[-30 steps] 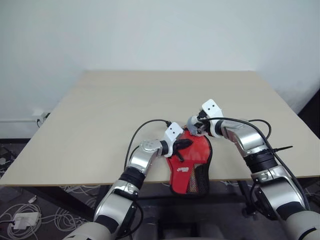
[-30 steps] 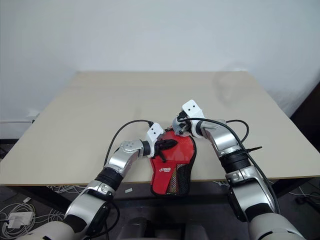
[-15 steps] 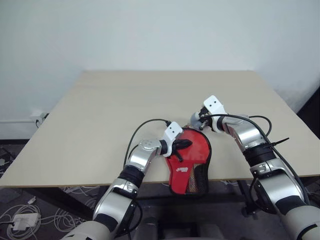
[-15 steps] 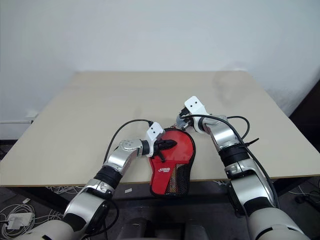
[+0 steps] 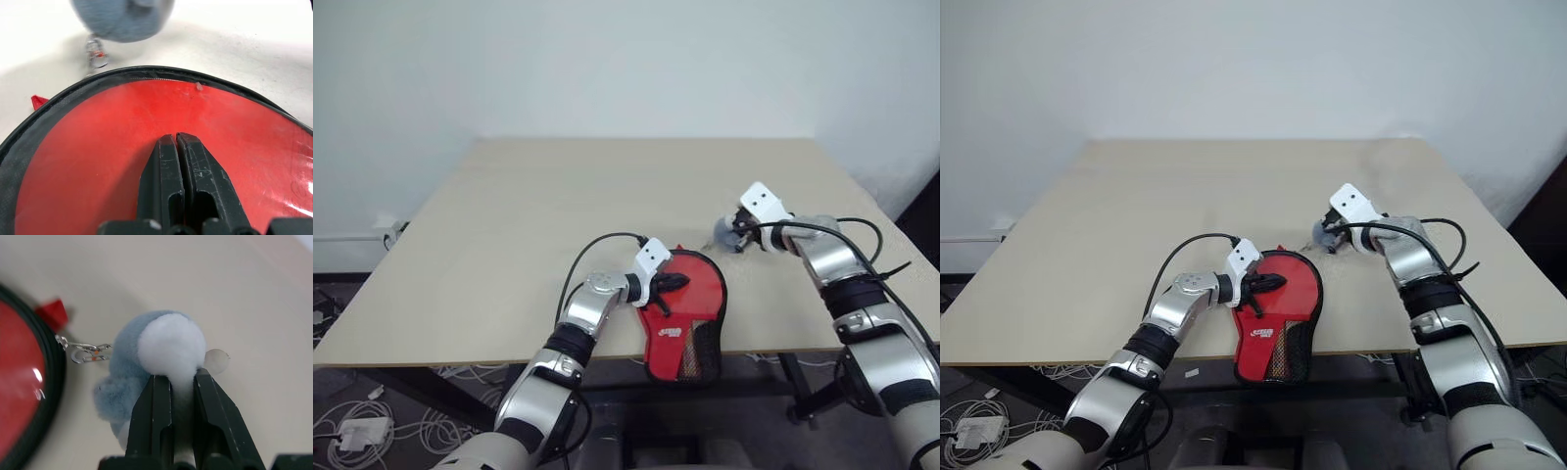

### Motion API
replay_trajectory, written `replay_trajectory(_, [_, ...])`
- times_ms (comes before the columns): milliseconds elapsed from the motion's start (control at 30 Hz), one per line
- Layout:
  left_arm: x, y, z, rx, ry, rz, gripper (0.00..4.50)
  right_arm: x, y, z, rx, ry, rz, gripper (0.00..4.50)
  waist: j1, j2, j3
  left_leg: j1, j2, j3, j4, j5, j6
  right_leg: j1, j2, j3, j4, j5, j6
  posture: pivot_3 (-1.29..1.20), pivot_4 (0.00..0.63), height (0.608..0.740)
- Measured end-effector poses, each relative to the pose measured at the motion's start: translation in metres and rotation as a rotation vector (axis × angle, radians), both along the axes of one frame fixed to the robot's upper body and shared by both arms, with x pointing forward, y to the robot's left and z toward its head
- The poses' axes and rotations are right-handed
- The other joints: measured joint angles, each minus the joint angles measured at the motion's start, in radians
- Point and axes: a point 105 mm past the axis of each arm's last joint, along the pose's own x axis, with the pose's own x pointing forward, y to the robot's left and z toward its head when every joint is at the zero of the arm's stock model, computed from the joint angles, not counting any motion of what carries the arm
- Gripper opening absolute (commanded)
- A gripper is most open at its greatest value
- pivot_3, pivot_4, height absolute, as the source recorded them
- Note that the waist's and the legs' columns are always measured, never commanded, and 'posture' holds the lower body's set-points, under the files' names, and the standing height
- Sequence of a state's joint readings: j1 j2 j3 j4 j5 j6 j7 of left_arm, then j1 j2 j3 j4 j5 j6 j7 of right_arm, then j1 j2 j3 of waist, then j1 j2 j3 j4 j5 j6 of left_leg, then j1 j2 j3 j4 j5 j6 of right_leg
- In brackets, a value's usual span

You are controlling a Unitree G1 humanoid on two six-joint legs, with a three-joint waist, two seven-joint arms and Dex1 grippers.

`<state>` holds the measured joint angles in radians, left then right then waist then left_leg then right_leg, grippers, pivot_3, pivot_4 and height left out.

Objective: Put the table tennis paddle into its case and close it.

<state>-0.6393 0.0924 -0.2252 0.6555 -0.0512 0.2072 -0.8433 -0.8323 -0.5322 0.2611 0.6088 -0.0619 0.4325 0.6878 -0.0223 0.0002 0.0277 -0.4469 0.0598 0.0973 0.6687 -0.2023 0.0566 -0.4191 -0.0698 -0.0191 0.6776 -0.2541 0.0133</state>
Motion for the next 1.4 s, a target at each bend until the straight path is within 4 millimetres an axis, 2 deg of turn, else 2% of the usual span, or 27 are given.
replay_trajectory(100, [0.000, 0.000, 0.000, 0.000, 0.001, -0.005, 0.00, -0.010, -0.020, -0.002, -0.037, 0.025, 0.024, 0.12, 0.001, 0.001, 0.000, 0.000, 0.000, 0.000, 0.000, 0.000, 0.000, 0.000, 0.000, 0.000, 0.000, -0.002, 0.002, 0.00, 0.000, 0.698])
replay_trajectory(267, [-0.001, 0.000, 0.000, 0.001, 0.005, -0.010, 0.00, -0.025, -0.041, 0.004, -0.089, 0.048, 0.090, 0.12, 0.004, 0.003, 0.001, 0.000, -0.001, -0.001, 0.000, 0.000, 0.000, 0.000, -0.001, 0.001, 0.000, -0.003, 0.003, 0.00, 0.000, 0.698])
replay_trajectory(467, [-0.001, 0.000, 0.000, 0.001, 0.009, -0.017, 0.00, -0.045, -0.055, 0.010, -0.129, 0.093, 0.185, 0.12, 0.013, 0.004, 0.001, 0.000, 0.000, -0.001, 0.001, -0.001, 0.002, 0.000, -0.002, 0.001, -0.001, -0.003, 0.004, 0.00, 0.000, 0.698])
replay_trajectory(600, [-0.002, 0.001, 0.000, 0.002, 0.012, -0.023, 0.00, -0.066, -0.062, 0.017, -0.159, 0.145, 0.291, 0.12, 0.024, 0.004, 0.001, 0.000, 0.000, -0.002, 0.001, -0.002, 0.002, 0.000, -0.002, 0.001, -0.001, -0.004, 0.005, 0.00, 0.000, 0.698])
replay_trajectory(800, [-0.002, 0.001, -0.001, 0.003, 0.014, -0.026, 0.00, -0.096, -0.058, 0.014, -0.176, 0.240, 0.448, 0.12, 0.025, 0.004, 0.001, 0.000, 0.000, -0.002, 0.002, -0.002, 0.002, 0.000, -0.002, 0.001, -0.001, -0.004, 0.005, 0.00, 0.000, 0.698])
replay_trajectory(900, [-0.002, 0.002, -0.001, 0.004, 0.015, -0.025, 0.00, -0.113, -0.050, 0.011, -0.170, 0.281, 0.535, 0.12, 0.025, 0.004, 0.001, 0.000, 0.000, -0.002, 0.002, -0.002, 0.002, 0.000, -0.002, 0.001, -0.001, -0.004, 0.005, 0.00, 0.000, 0.698])
replay_trajectory(1033, [-0.002, 0.001, -0.001, 0.003, 0.015, -0.025, 0.00, -0.125, -0.037, 0.010, -0.164, 0.294, 0.617, 0.12, 0.025, 0.003, 0.001, 0.000, 0.000, -0.002, 0.002, -0.002, 0.002, 0.000, -0.002, 0.001, -0.001, -0.004, 0.005, 0.00, 0.000, 0.698])
replay_trajectory(1133, [-0.002, 0.001, -0.001, 0.003, 0.015, -0.025, 0.00, -0.131, -0.035, 0.010, -0.167, 0.308, 0.646, 0.12, 0.026, 0.003, 0.001, 0.000, 0.000, -0.002, 0.002, -0.002, 0.002, 0.000, -0.002, 0.001, -0.001, -0.004, 0.005, 0.00, 0.000, 0.698])
replay_trajectory(1400, [-0.002, 0.001, -0.001, 0.005, 0.015, -0.027, 0.00, -0.178, -0.018, 0.003, -0.125, 0.411, 0.833, 0.12, 0.025, 0.003, 0.001, 0.001, 0.000, -0.003, 0.002, -0.002, 0.002, 0.001, -0.002, 0.001, -0.002, -0.004, 0.005, 0.00, 0.000, 0.698])
